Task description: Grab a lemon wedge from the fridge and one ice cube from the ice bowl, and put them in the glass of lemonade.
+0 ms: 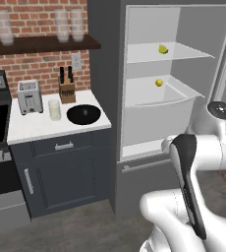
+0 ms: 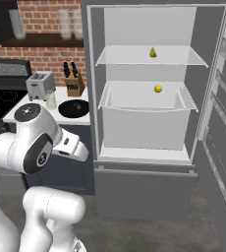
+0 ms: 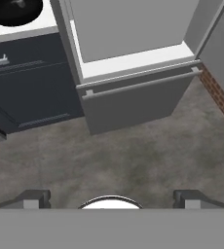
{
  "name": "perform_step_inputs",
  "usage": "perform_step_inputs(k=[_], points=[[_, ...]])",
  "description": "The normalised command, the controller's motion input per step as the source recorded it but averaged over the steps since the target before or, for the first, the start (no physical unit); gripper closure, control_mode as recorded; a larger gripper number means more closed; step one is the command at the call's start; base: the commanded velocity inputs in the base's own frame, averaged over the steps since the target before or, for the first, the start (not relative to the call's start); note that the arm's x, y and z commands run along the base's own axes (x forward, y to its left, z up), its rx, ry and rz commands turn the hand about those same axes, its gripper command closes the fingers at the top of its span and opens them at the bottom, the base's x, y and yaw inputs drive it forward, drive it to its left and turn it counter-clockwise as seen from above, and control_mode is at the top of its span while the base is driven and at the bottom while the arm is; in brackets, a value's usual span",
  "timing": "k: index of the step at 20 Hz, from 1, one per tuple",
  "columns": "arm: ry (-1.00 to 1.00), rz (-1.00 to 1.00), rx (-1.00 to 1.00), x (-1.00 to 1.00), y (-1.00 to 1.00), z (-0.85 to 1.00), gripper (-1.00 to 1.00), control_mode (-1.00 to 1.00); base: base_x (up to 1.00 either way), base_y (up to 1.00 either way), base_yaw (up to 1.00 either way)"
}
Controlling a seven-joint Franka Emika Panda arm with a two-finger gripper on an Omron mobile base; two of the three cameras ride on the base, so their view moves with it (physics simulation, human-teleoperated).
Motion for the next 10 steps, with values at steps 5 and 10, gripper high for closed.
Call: perform_step_inputs(k=[5, 10], points=[[0.0, 0.06, 0.0, -0.03, -0.04, -0.05, -1.0, -1.0, 0.0, 0.0, 0.0], [0.0, 0.01, 0.0, 0.0, 0.0, -0.09, -1.0, 1.0, -0.01, 0.0, 0.0]])
